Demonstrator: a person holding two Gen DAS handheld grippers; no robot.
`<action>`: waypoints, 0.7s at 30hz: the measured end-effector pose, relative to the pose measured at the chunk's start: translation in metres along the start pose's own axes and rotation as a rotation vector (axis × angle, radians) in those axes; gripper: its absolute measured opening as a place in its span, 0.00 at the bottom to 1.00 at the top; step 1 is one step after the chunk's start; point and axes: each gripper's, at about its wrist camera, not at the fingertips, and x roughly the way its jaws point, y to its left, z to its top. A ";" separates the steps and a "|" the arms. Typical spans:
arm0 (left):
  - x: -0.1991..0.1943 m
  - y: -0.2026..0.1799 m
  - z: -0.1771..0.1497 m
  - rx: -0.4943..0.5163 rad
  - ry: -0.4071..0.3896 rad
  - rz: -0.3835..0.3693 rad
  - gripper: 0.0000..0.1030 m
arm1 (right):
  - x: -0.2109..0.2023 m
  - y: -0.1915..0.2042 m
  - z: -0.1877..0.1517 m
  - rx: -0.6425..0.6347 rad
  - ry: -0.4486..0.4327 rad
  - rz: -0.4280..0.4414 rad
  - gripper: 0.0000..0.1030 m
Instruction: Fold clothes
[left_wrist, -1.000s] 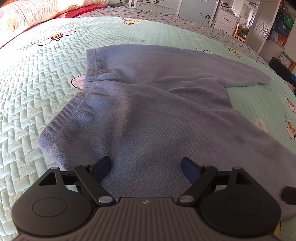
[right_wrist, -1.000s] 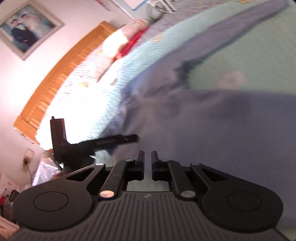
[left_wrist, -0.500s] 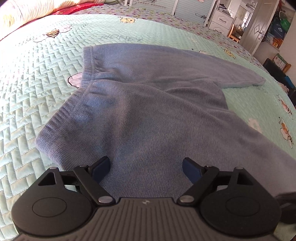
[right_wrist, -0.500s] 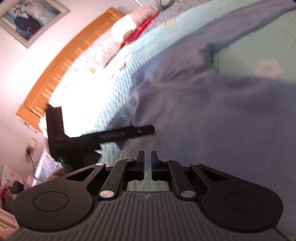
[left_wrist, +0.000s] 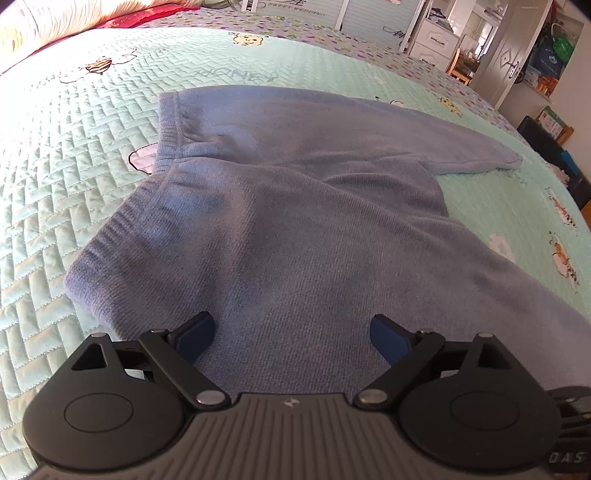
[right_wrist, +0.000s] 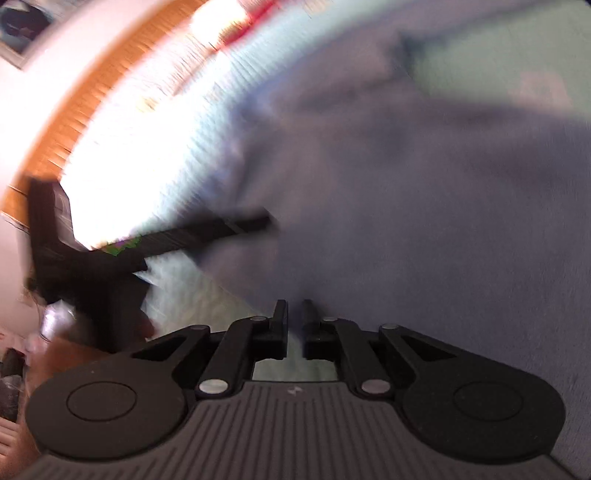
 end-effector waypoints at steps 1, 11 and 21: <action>-0.002 0.003 0.001 -0.010 -0.003 -0.015 0.91 | 0.001 -0.004 -0.001 0.015 0.008 0.002 0.03; -0.026 0.032 0.024 -0.177 -0.101 -0.094 0.86 | -0.036 -0.039 0.054 0.132 -0.209 0.044 0.08; -0.002 0.040 0.022 -0.151 -0.060 0.021 0.86 | 0.015 -0.070 0.088 0.124 -0.192 -0.030 0.00</action>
